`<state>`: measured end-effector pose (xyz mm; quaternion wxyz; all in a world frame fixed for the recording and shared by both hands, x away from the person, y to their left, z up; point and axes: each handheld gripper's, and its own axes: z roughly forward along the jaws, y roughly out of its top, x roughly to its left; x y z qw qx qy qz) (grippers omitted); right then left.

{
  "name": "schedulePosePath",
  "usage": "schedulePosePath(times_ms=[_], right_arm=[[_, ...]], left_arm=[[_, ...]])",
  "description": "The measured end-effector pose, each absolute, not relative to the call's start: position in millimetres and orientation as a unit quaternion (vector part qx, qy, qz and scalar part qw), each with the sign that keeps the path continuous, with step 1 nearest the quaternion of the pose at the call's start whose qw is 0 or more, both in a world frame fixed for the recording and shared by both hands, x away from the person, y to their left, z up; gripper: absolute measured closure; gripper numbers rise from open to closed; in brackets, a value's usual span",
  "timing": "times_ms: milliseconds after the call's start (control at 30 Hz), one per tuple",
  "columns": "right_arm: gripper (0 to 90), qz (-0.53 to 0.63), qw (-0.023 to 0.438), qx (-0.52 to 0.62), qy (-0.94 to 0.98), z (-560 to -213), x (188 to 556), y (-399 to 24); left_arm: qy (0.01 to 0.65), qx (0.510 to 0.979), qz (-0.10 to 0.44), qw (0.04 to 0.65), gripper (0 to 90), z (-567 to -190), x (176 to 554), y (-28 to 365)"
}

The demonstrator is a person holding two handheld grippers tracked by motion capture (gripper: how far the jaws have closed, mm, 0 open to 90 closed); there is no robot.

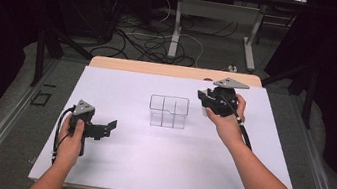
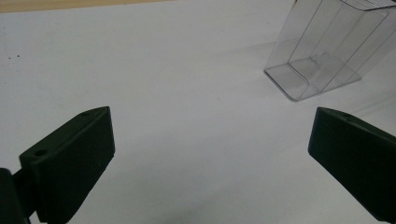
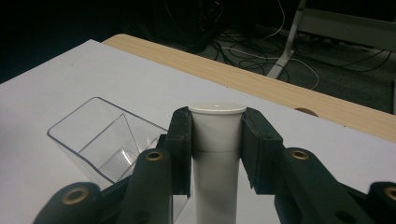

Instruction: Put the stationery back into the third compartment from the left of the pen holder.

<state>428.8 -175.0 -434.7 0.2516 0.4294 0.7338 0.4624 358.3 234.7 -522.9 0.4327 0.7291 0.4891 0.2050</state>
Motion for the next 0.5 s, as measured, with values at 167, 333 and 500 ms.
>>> schedulePosePath(times_ms=[167,333,500], right_arm=[[66.8,0.468,0.254,0.422,0.733,-436,428,-165],[66.9,0.477,0.251,0.417,0.732,-438,427,-154],[66.8,0.48,0.249,0.414,0.732,-441,429,-142]], left_arm=[[0.49,0.728,0.204,0.434,0.6,-523,358,234],[0.488,0.732,0.204,0.43,0.6,-523,358,235],[0.487,0.731,0.206,0.432,0.6,-523,358,235]])
